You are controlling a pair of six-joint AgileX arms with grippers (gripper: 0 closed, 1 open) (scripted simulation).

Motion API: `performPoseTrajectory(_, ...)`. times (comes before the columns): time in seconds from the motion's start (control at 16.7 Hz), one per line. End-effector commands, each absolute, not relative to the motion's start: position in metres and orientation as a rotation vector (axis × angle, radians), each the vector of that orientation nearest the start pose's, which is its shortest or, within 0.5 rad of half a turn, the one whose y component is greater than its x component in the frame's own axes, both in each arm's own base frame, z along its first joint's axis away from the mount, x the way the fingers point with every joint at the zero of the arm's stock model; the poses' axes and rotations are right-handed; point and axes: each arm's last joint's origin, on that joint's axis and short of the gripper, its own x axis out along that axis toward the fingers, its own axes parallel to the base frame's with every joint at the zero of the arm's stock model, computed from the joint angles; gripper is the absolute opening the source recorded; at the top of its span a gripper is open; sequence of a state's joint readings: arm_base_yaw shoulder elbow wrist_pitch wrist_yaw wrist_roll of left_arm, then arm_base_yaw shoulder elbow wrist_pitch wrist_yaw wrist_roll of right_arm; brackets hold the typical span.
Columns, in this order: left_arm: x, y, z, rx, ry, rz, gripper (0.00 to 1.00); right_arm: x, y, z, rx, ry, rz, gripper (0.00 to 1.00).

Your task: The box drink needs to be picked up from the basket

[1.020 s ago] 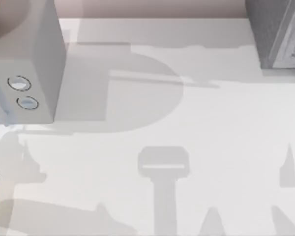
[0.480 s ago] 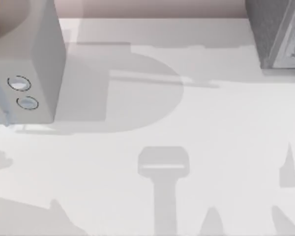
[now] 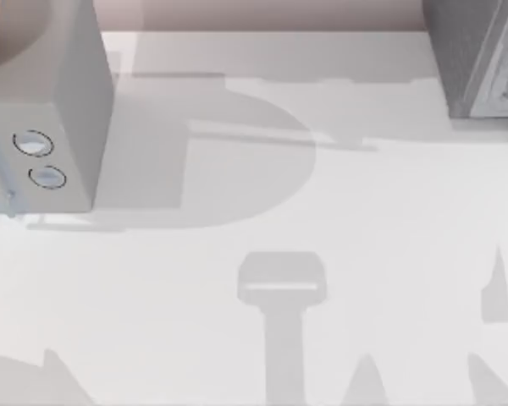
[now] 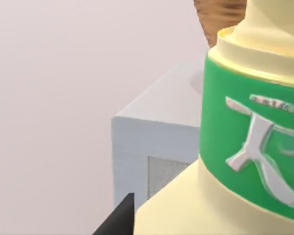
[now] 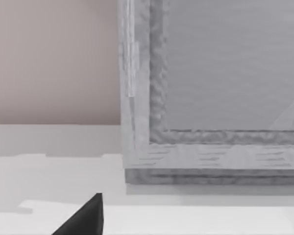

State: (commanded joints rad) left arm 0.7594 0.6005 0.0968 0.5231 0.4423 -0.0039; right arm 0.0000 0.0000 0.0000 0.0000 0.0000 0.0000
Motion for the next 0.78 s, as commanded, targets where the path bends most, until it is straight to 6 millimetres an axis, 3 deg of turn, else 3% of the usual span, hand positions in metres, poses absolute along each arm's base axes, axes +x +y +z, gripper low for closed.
performPoseTrajectory(0.3,0.118,0.092,0.182,0.000,-0.017,0.321,0.00,0.106,-0.001,0.160,0.000,0.000,0.000,1.00)
performPoseTrajectory(0.78,0.137,0.104,0.167,0.001,-0.025,0.326,0.00,0.106,-0.001,0.160,0.000,0.000,0.000,1.00)
